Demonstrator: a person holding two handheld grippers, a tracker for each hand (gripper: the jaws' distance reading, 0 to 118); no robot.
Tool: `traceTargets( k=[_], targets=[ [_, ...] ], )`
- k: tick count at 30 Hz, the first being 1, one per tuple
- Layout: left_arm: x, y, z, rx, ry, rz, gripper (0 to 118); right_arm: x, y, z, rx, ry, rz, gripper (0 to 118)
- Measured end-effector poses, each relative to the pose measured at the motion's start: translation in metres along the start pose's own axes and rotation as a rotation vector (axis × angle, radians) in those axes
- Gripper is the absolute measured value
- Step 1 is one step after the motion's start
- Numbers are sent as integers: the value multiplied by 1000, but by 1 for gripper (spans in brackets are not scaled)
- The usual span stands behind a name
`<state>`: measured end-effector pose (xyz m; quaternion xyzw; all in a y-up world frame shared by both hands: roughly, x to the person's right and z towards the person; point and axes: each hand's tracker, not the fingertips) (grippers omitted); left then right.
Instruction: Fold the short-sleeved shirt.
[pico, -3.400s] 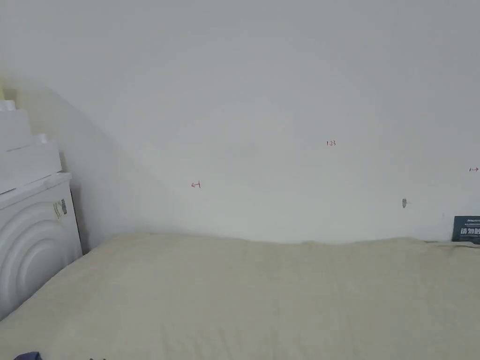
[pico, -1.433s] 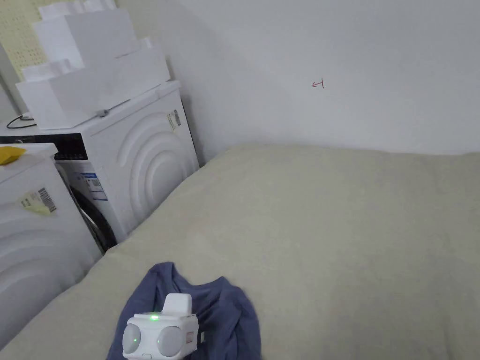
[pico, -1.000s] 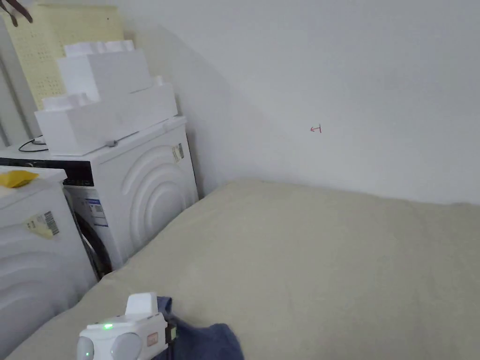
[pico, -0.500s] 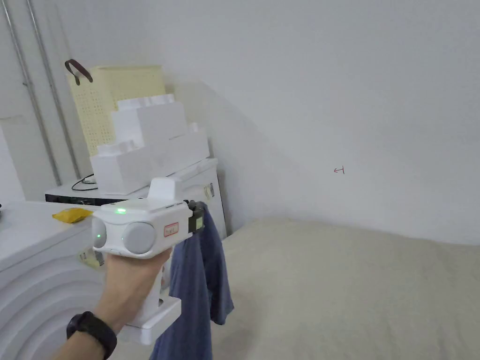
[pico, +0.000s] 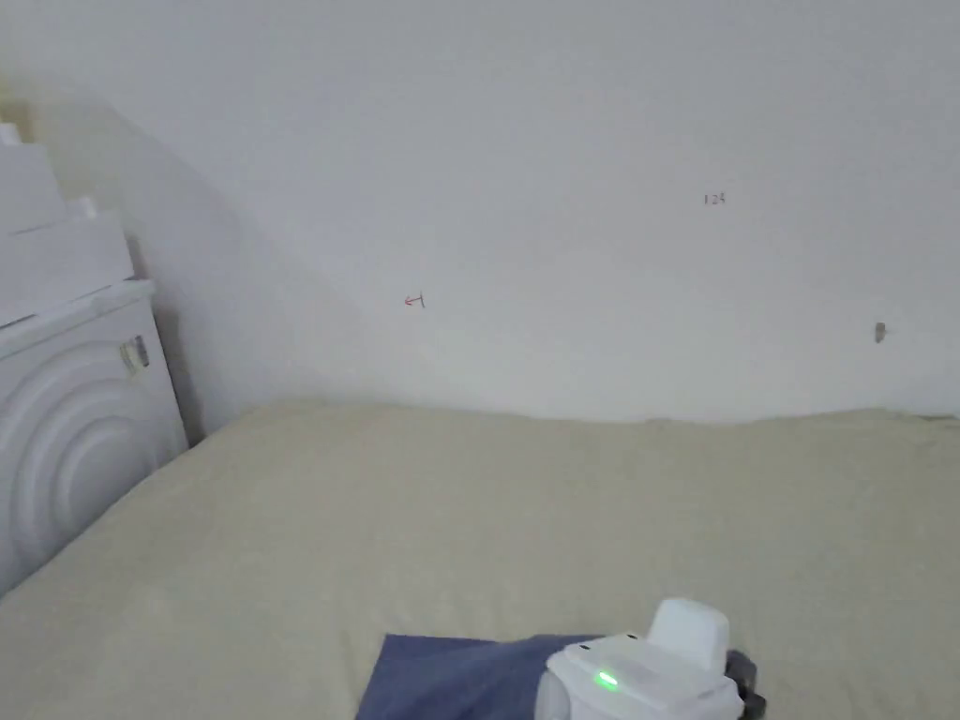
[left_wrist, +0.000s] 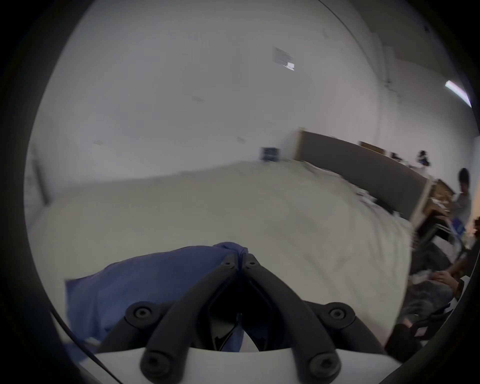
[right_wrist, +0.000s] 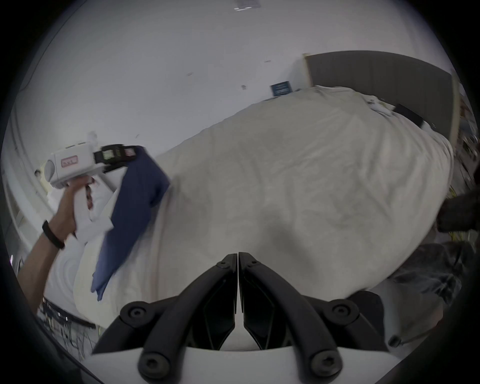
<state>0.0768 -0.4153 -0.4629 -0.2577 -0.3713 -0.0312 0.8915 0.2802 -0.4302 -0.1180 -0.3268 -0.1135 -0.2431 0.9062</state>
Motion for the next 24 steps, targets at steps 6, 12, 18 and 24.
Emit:
traceTargets(
  k=[6,12,18,24],
  targets=[
    [148,-59,-68,-143,-310,-113,0,46,0,14,24,-90,-69,2],
    [204,-99,-77,-222,-372,-169,0,64,3,19,49,-139,-75,2],
    [124,-82,-36,-131,-234,-17,105,49,17,20,87,-108,36,2],
    [60,-21,161,138,101,153,110,-5,41,11,142,18,212,2]
  ],
)
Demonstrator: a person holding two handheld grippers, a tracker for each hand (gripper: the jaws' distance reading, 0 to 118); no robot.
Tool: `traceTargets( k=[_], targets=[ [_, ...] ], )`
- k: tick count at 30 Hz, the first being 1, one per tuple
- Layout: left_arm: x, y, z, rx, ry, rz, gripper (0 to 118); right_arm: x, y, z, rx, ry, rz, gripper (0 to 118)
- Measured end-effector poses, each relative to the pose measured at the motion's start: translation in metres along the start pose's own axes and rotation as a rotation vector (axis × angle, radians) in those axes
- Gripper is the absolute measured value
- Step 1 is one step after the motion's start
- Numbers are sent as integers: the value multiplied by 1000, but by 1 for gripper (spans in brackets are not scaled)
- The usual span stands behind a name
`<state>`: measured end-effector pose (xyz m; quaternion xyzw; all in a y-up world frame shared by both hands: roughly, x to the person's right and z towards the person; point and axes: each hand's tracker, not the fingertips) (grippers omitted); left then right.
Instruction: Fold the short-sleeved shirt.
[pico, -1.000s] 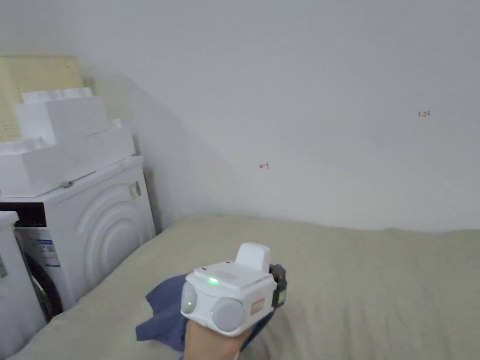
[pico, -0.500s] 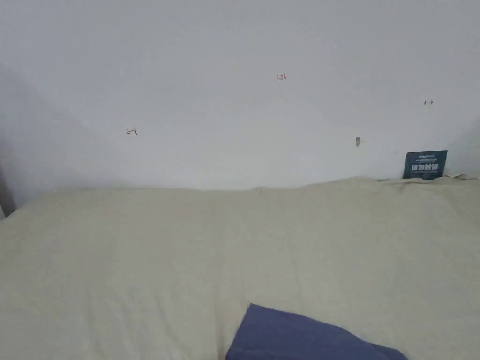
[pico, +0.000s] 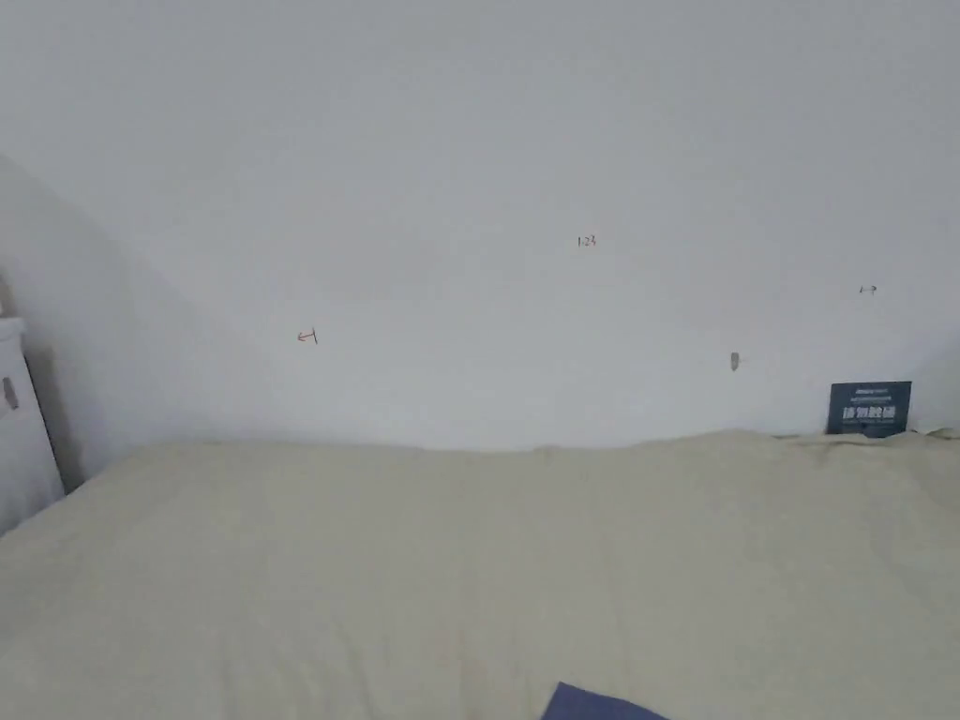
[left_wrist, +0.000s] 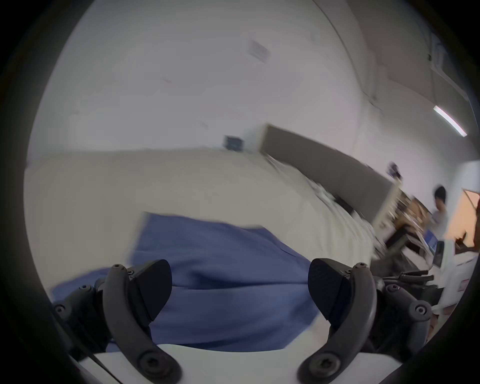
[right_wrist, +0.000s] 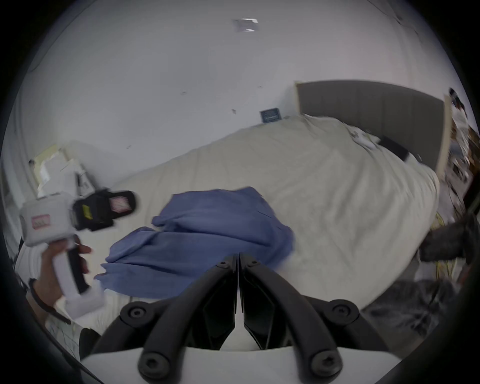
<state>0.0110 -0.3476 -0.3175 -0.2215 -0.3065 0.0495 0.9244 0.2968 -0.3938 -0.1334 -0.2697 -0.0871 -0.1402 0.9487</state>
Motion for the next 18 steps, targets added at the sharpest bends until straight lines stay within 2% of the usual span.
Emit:
traceTargets(
  k=[3,7,9,13,15,16,18],
  targets=[
    [-57,1,66,61,156,30,110,-26,15,-3,35,60,49,2],
    [-76,-9,149,139,322,53,109,-58,27,2,71,138,99,2],
    [-74,-18,178,164,363,68,102,-70,28,6,89,154,127,2],
    [-61,-37,212,187,413,83,75,-84,23,15,105,165,160,2],
    [-78,-50,206,180,413,96,64,-87,20,20,108,165,165,2],
    [-76,-54,209,178,408,102,54,-88,17,23,113,161,163,2],
    [-70,-61,212,175,400,108,24,-87,12,29,116,157,157,2]
  ],
)
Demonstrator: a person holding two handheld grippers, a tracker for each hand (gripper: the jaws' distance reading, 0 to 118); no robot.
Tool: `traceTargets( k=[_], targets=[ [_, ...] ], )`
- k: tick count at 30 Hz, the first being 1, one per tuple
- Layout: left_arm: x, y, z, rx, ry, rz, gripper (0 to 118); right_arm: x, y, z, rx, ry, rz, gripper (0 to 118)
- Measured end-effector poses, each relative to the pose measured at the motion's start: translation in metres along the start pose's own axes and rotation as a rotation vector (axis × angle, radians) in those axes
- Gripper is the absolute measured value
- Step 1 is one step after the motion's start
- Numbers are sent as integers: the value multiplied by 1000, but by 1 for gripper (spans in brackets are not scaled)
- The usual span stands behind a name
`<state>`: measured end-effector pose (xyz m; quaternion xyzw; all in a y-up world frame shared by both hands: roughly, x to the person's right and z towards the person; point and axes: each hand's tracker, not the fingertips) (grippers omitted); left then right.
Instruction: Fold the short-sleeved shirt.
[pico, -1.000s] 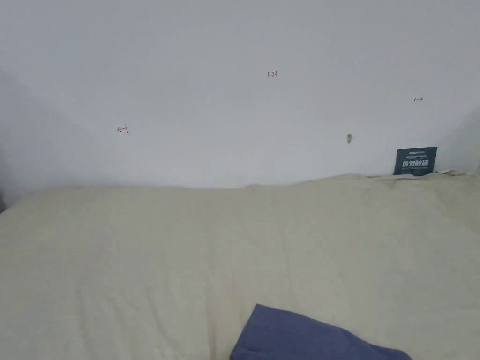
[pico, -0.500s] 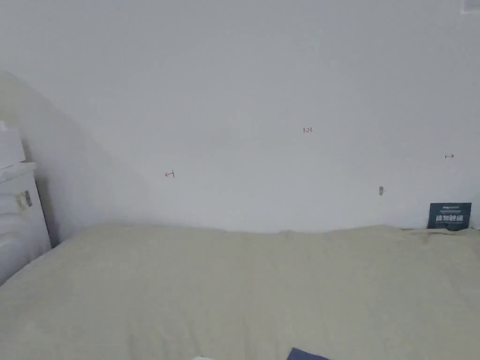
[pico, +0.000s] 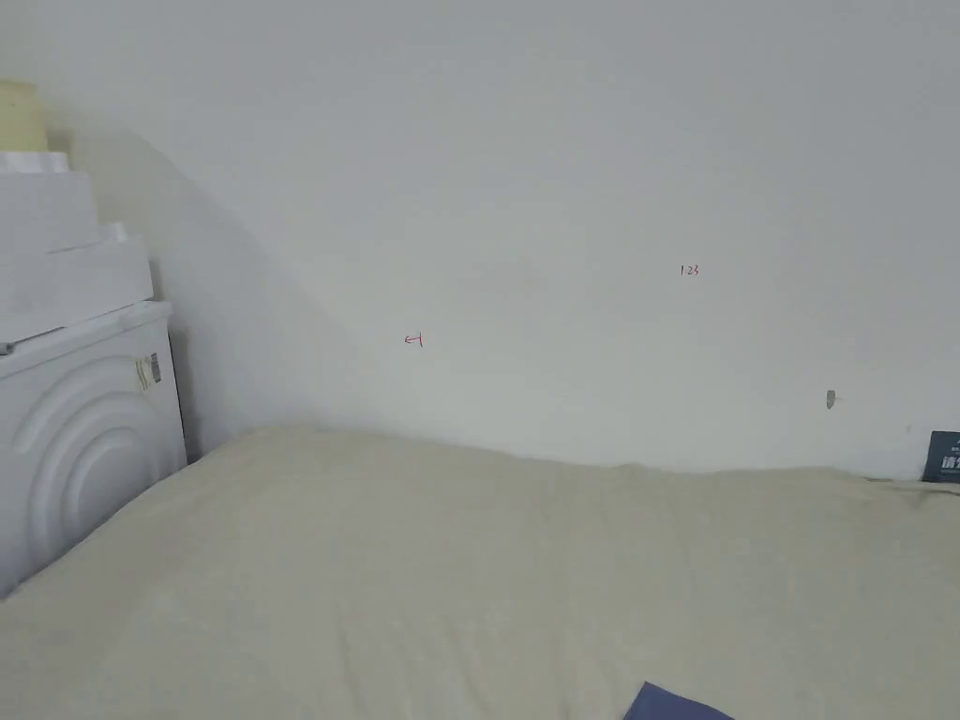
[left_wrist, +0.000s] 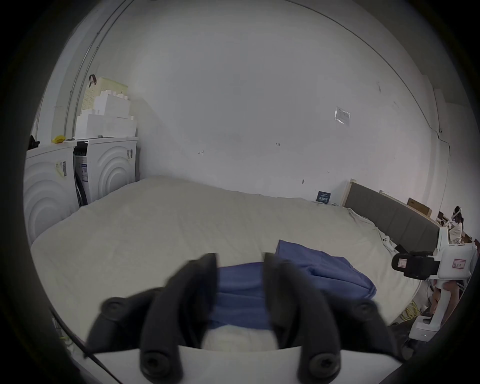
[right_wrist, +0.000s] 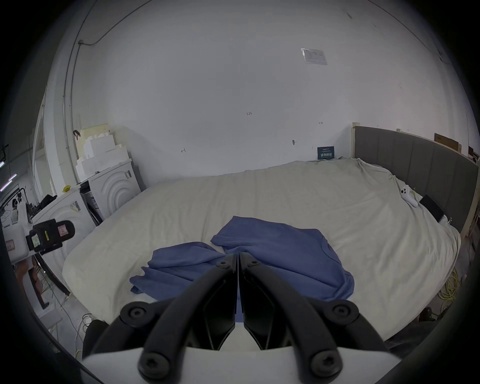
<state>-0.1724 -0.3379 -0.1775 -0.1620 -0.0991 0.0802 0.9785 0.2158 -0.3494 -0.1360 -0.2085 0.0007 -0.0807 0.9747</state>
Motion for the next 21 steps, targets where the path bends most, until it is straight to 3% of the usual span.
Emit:
traceTargets(
  k=[3,4,21],
  targets=[
    [8,-11,7,-16,2,-19,2,2,-6,7,0,-8,-32,2],
    [9,-13,8,-22,-3,-28,0,3,-7,8,-5,-6,-50,2],
    [28,-18,5,-72,-14,-91,0,6,-13,7,-20,-22,-44,2]
  ],
)
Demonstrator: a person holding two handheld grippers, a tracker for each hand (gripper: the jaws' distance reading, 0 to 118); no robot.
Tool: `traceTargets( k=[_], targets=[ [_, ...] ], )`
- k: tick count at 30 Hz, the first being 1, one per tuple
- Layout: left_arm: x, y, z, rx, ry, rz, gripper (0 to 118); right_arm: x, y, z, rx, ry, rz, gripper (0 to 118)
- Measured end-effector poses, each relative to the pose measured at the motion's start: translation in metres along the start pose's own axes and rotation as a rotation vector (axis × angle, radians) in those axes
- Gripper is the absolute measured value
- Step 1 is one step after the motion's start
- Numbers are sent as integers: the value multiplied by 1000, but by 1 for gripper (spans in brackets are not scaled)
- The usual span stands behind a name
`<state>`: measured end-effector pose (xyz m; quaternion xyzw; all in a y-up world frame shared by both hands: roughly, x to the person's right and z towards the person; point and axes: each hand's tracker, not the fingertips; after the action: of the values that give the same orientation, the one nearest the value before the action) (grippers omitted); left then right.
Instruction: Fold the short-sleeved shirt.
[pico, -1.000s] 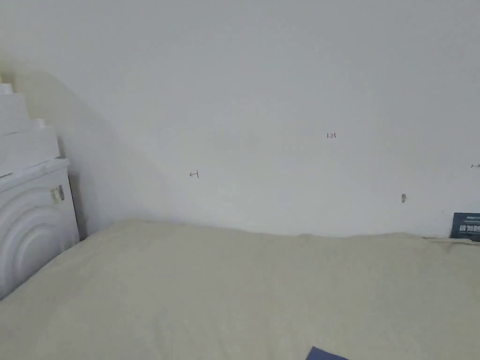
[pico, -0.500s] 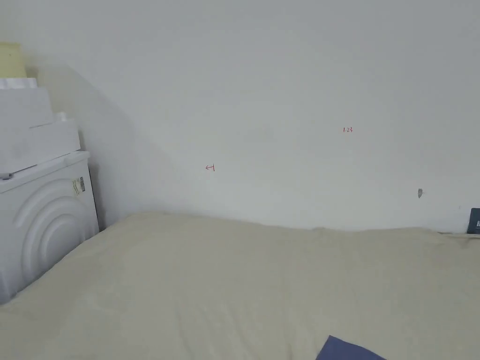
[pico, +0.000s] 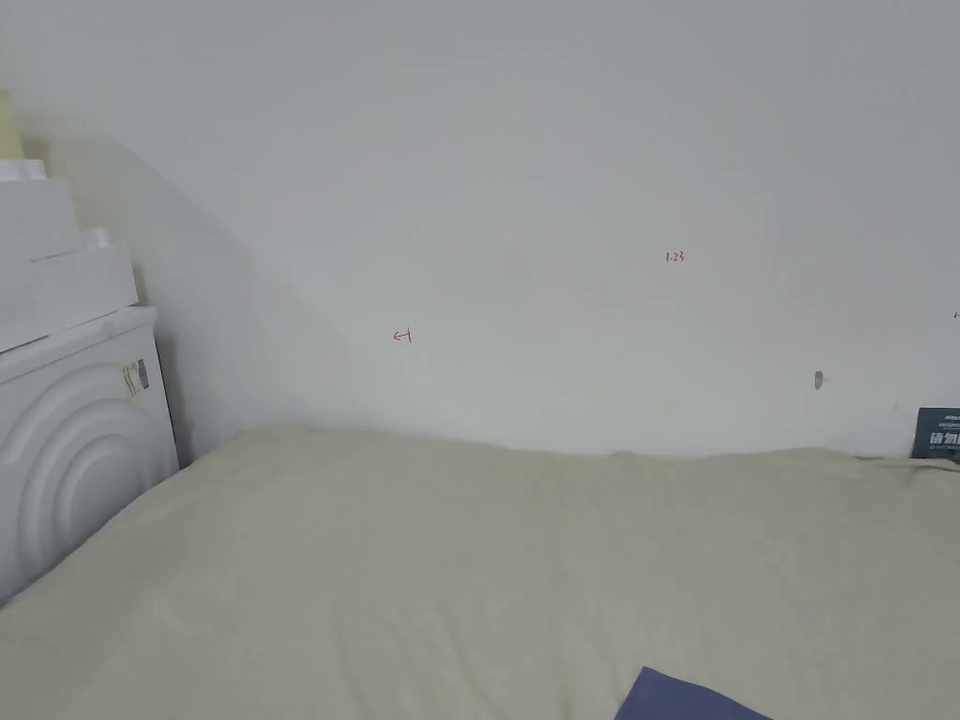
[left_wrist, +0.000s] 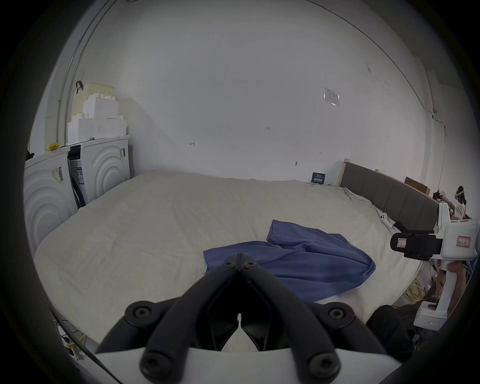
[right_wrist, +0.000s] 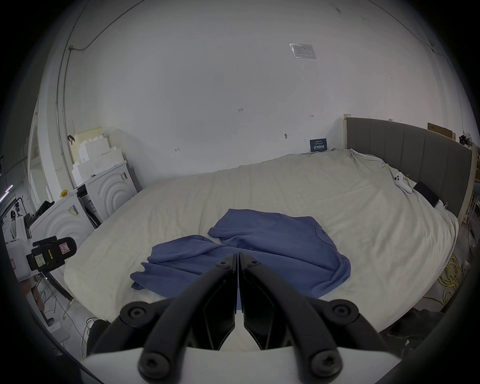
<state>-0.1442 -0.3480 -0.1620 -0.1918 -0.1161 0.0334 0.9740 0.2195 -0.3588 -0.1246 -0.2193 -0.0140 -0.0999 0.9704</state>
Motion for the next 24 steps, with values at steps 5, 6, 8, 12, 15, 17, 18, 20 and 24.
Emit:
traceTargets(
  k=[5,6,8,12,15,17,18,20,24],
  targets=[
    [-11,7,-36,-63,-3,33,5,3,-2,-2,-19,1,-3,2],
    [-15,9,-49,-85,-2,36,12,5,-3,-2,-26,1,-5,2],
    [-25,15,-82,-125,14,40,44,8,-6,-4,-42,-8,-6,2],
    [-41,21,-154,-220,60,-4,81,20,-13,-12,-84,-32,-17,2],
    [-50,20,-214,-326,35,-3,81,31,-18,-22,-117,-63,-39,2],
    [-54,12,-250,-388,0,5,81,38,-20,-29,-144,-77,-67,2],
    [-53,6,-268,-441,25,-15,81,40,-21,-33,-154,-81,-76,2],
    [-46,-3,-285,-525,42,-28,81,44,-23,-39,-169,-99,-78,2],
    [-35,-17,-303,-518,11,-57,81,50,-26,-48,-213,-123,-63,2]
  ],
)
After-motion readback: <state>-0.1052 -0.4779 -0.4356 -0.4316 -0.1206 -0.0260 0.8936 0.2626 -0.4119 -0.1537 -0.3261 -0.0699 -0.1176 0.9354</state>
